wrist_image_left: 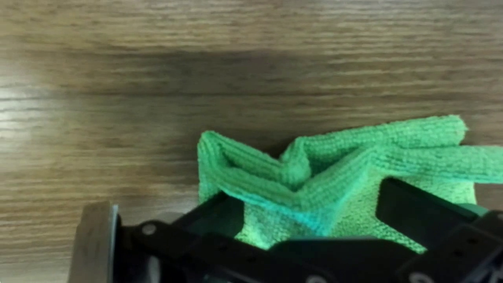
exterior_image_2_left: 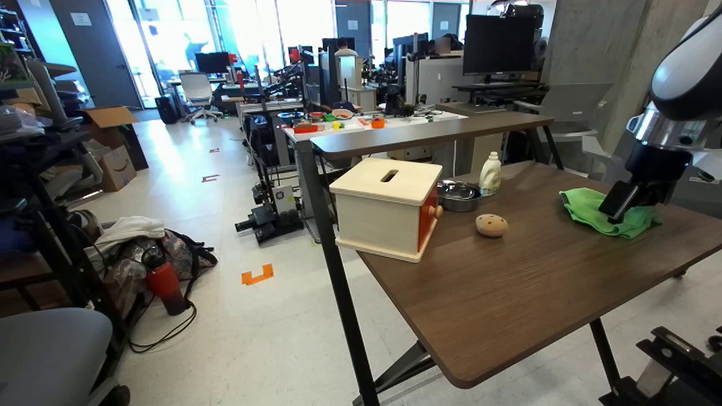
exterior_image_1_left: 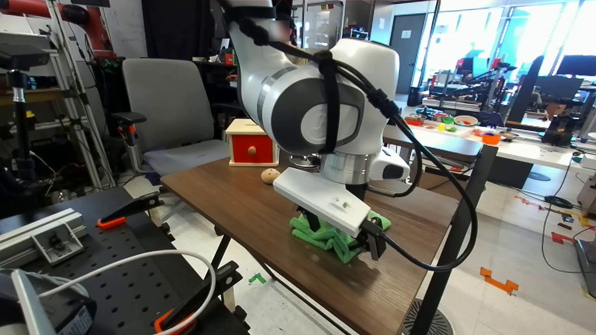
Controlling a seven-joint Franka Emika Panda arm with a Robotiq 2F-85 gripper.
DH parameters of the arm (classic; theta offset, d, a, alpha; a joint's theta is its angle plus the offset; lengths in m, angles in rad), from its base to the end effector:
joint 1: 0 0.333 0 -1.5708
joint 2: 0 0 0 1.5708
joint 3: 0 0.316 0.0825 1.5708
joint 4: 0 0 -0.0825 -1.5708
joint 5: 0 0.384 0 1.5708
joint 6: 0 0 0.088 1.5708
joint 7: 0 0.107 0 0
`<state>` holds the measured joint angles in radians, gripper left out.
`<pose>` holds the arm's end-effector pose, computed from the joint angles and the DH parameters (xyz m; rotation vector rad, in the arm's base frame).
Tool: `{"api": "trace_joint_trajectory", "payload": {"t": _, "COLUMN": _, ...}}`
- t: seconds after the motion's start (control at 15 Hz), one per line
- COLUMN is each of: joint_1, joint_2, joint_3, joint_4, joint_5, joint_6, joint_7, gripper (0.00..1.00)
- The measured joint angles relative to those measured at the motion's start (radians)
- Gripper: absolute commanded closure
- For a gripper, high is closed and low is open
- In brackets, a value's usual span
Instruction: Use the green towel to wipe the right side of the table
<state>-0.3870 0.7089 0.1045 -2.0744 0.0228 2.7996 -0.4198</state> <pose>0.5487 -0.1577 0.0850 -3.0734 -0.1387 -0.0678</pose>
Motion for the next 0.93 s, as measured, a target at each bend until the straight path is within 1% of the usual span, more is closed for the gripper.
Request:
{"api": "trace_joint_trajectory", "payload": {"t": 0.2, "joint_1": 0.039, "joint_2": 0.028, "joint_3": -0.042, "joint_4": 0.064, "joint_5": 0.0, "joint_6": -0.022, "joint_7": 0.055, "gripper": 0.0}}
{"api": "trace_joint_trajectory", "payload": {"t": 0.47, "joint_1": 0.091, "joint_2": 0.093, "joint_3": -0.09, "joint_4": 0.203, "joint_5": 0.0, "joint_6": -0.081, "joint_7": 0.133, "gripper": 0.0}}
{"api": "trace_joint_trajectory", "payload": {"t": 0.93, "joint_1": 0.15, "joint_2": 0.217, "joint_3": -0.137, "joint_4": 0.46, "joint_5": -0.001, "joint_6": -0.213, "joint_7": 0.226, "gripper": 0.0}}
